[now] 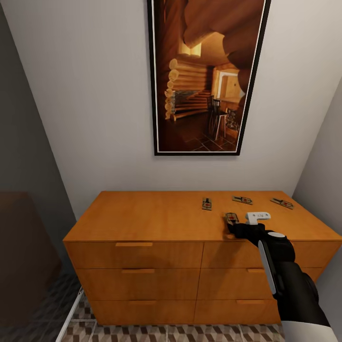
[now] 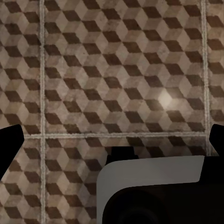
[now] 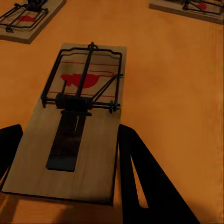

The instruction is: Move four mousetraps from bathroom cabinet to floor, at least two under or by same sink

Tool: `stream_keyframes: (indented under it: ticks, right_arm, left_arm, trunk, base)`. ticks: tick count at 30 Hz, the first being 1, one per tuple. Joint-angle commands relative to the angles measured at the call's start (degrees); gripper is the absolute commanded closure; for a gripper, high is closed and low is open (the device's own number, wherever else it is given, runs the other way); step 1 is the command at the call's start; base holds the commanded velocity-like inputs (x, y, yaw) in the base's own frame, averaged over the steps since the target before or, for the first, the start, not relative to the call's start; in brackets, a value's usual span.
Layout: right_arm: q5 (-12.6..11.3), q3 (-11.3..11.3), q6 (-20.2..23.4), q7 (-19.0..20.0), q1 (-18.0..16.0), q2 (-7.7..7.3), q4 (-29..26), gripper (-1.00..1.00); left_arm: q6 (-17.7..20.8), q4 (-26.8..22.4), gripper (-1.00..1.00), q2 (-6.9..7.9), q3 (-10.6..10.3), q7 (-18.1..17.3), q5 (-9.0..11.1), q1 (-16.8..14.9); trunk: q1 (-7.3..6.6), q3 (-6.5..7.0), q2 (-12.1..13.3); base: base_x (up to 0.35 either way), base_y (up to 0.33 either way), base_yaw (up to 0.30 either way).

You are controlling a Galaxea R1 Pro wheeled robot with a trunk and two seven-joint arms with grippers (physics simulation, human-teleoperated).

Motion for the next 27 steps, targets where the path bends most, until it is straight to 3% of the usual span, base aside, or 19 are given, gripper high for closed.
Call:
stream_keyframes:
  ticks: [1,5,27]
  right_arm:
    - [0.3,-0.1,0.7,0.5,0.0,-0.18,-0.3,1.0]
    - [0.3,-0.1,2.8,0.5,0.0,-0.81,-1.9,1.0]
    - [0.3,-0.1,4.1,0.5,-0.1,-0.97,-4.4,1.0]
  left_arm:
    - [-0.1,-0.1,-1.0,0.01,0.0,0.0,0.0,0.0]
    - [-0.1,-0.1,-1.0,0.01,0.0,0.0,0.0,0.0]
    - [-0.1,-0.1,-1.0,0.01,0.0,0.0,0.0,0.0]
  trunk:
    - [0.0,-0.05,0.0]
    - [0.0,-0.05,0.0]
    - [0.0,-0.05,0.0]
  base:
    - [0.0,0.0,0.0]
    - [0.0,0.0,0.0]
    - [0.0,0.0,0.0]
